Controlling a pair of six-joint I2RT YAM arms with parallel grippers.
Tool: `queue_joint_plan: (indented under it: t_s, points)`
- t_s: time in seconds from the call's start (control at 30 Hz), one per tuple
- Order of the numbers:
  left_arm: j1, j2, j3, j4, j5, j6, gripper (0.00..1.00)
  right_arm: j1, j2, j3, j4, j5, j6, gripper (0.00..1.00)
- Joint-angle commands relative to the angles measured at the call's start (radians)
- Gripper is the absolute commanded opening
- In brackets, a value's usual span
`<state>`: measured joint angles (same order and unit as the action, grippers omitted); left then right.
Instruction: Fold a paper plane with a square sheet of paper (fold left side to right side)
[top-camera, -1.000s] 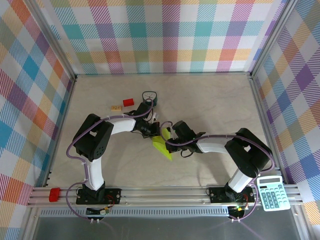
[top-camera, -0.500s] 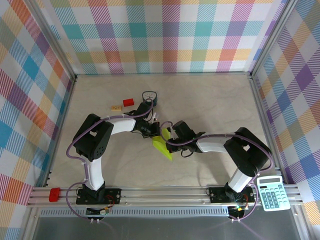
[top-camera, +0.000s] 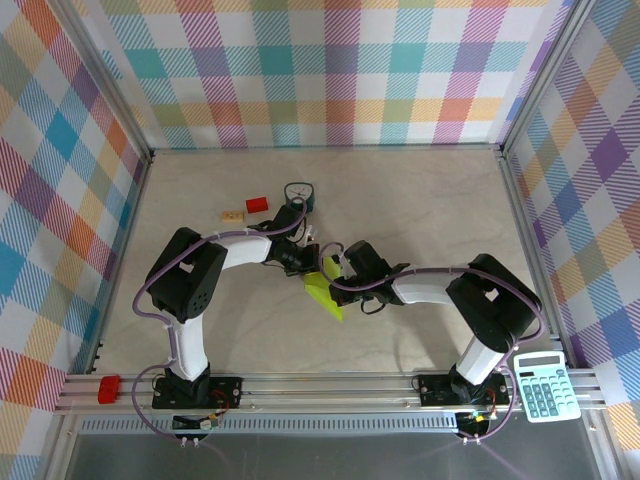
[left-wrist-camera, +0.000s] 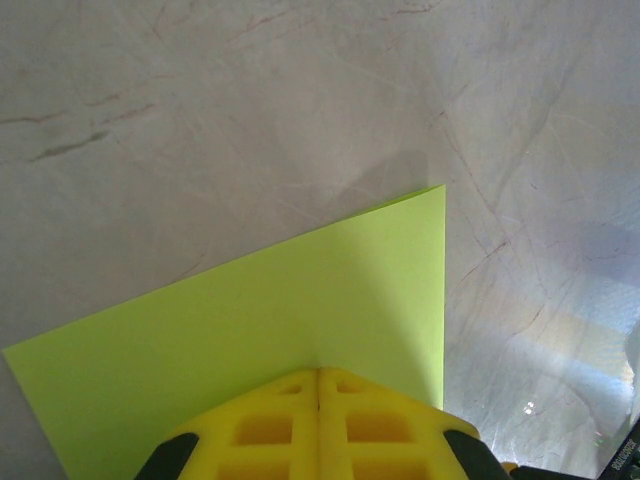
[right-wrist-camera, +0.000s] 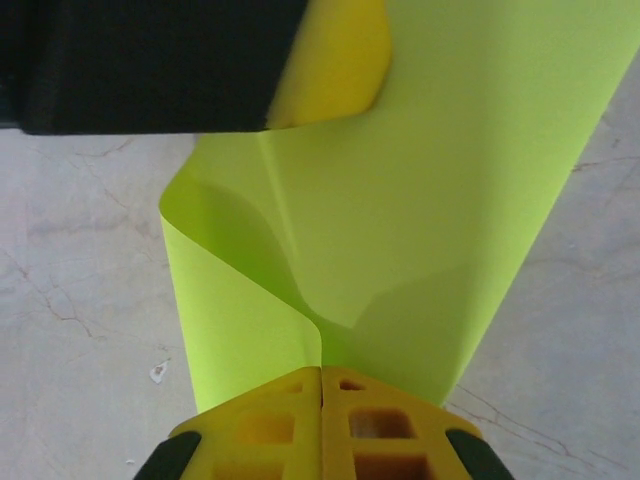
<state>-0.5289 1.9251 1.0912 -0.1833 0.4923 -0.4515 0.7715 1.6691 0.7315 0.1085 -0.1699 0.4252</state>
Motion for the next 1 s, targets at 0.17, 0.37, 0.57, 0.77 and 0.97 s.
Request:
queue_joint_plan:
  t_s: [0.17, 0.37, 0.57, 0.77, 0.97]
  points:
    - [-0.016, 0.072, -0.016, -0.074, -0.072, 0.009, 0.00, -0.006, -0.010, 0.012, 0.021, -0.025, -0.025, 0.00]
    - [-0.016, 0.065, -0.019, -0.075, -0.074, 0.009, 0.00, -0.006, 0.003, 0.021, 0.004, 0.005, -0.027, 0.00]
    - [-0.017, 0.067, -0.019, -0.073, -0.072, 0.007, 0.00, -0.006, 0.012, 0.023, 0.002, 0.010, -0.028, 0.00]
    - [-0.017, 0.066, -0.019, -0.074, -0.072, 0.005, 0.00, -0.006, 0.027, 0.031, 0.008, 0.002, -0.028, 0.00]
    - [-0.017, 0.064, -0.022, -0.069, -0.072, 0.002, 0.00, -0.006, 0.043, 0.025, 0.004, -0.006, -0.025, 0.00]
